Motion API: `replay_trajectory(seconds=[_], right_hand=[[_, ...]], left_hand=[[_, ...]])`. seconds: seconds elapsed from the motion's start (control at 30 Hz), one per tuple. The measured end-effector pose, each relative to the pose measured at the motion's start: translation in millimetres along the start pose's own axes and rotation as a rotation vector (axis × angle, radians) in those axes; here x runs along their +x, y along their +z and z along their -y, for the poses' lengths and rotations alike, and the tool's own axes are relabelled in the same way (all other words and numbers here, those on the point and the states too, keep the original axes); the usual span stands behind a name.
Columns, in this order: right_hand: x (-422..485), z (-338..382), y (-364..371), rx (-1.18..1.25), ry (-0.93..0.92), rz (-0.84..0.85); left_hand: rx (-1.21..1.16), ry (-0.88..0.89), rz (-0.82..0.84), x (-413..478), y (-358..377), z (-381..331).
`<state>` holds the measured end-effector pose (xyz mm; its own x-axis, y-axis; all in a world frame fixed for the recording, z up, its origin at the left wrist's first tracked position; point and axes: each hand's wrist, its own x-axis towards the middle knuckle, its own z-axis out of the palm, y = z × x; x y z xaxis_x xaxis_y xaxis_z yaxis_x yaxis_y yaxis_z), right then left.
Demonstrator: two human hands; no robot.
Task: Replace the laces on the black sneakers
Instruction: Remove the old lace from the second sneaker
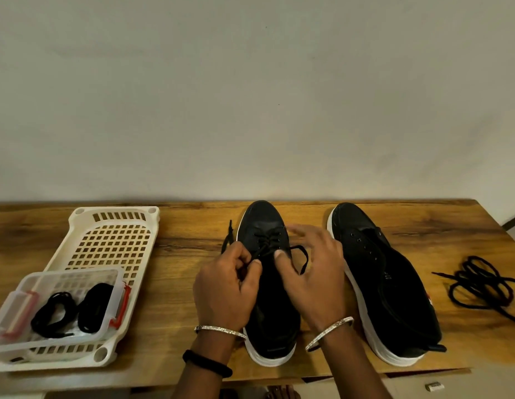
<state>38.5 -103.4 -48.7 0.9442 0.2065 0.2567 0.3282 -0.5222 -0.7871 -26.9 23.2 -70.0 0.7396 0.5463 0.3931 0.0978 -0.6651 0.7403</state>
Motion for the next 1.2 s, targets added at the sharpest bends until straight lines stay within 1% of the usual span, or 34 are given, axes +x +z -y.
replay_trajectory(seconds=[0.03, 0.1, 0.2, 0.27, 0.33, 0.37, 0.47, 0.5, 0.53, 0.57, 0.63, 0.67, 0.7, 0.77, 0.8, 0.83, 0.87, 0.93, 1.03, 1.1, 1.13, 1.17, 1.2], right_hand=[[-2, 2, 3, -0.130, -0.103, 0.038], [-7, 1, 9, -0.290, -0.205, 0.062], [-9, -3, 12, -0.312, -0.235, 0.024], [-7, -4, 11, -0.233, -0.218, 0.011], [-7, -4, 13, 0.011, -0.098, -0.005], [-7, -2, 14, 0.209, 0.017, -0.021], [2, 6, 4, 0.865, 0.501, -0.021], [5, 5, -2, 1.017, 0.624, -0.017], [8, 4, -8, 1.090, 0.702, -0.023], [9, 1, -11, 1.091, 0.742, -0.030], [8, -3, -11, 0.925, 0.732, -0.030], [6, -5, -8, 0.772, 0.662, -0.035], [3, -6, -5, 0.564, 0.536, -0.047], [-1, -5, -2, 0.137, 0.158, -0.030], [-3, -4, 0, -0.010, -0.023, -0.012], [-4, -5, 2, -0.118, -0.155, 0.007], [-6, -4, 4, -0.210, -0.242, 0.011], [-11, -3, 8, -0.358, -0.326, -0.010], [-14, 2, 11, -0.481, -0.380, -0.047], [-13, 2, 11, -0.469, -0.370, -0.062], [-13, 1, 13, -0.412, -0.342, -0.075], [-14, 1, 14, -0.292, -0.279, -0.092], [-14, 1, 15, -0.102, -0.157, -0.111]], left_hand=[[0.002, 0.002, 0.000, 0, 0, 0], [0.000, 0.002, 0.002, 0, 0, 1], [0.011, -0.006, 0.002, -1, 0, 1], [0.030, -0.011, -0.002, -1, 1, -1], [0.046, -0.009, -0.005, -1, 2, -3], [0.048, -0.010, -0.005, -2, 2, -3], [0.022, -0.025, -0.017, -2, 3, -2], [0.016, -0.025, -0.020, -2, 3, -2], [0.011, -0.023, -0.021, -1, 3, -2], [0.008, -0.022, -0.022, -1, 3, -2], [0.006, -0.026, -0.025, -1, 4, -2], [0.008, -0.028, -0.025, -1, 4, -2], [0.008, -0.027, -0.023, -1, 4, -3], [0.013, -0.025, -0.017, -1, 5, -2], [0.017, -0.023, -0.015, -1, 4, -2], [0.018, -0.020, -0.014, -1, 5, -2], [0.015, -0.018, -0.012, -1, 5, -2], [-0.001, -0.018, -0.010, -1, 6, -2], [-0.008, -0.013, -0.011, -1, 7, -2], [-0.004, -0.014, -0.009, -1, 6, -3], [0.000, -0.015, -0.008, -1, 5, -3], [0.004, -0.017, -0.007, -2, 5, -3], [0.003, -0.021, -0.004, -2, 4, -3]])
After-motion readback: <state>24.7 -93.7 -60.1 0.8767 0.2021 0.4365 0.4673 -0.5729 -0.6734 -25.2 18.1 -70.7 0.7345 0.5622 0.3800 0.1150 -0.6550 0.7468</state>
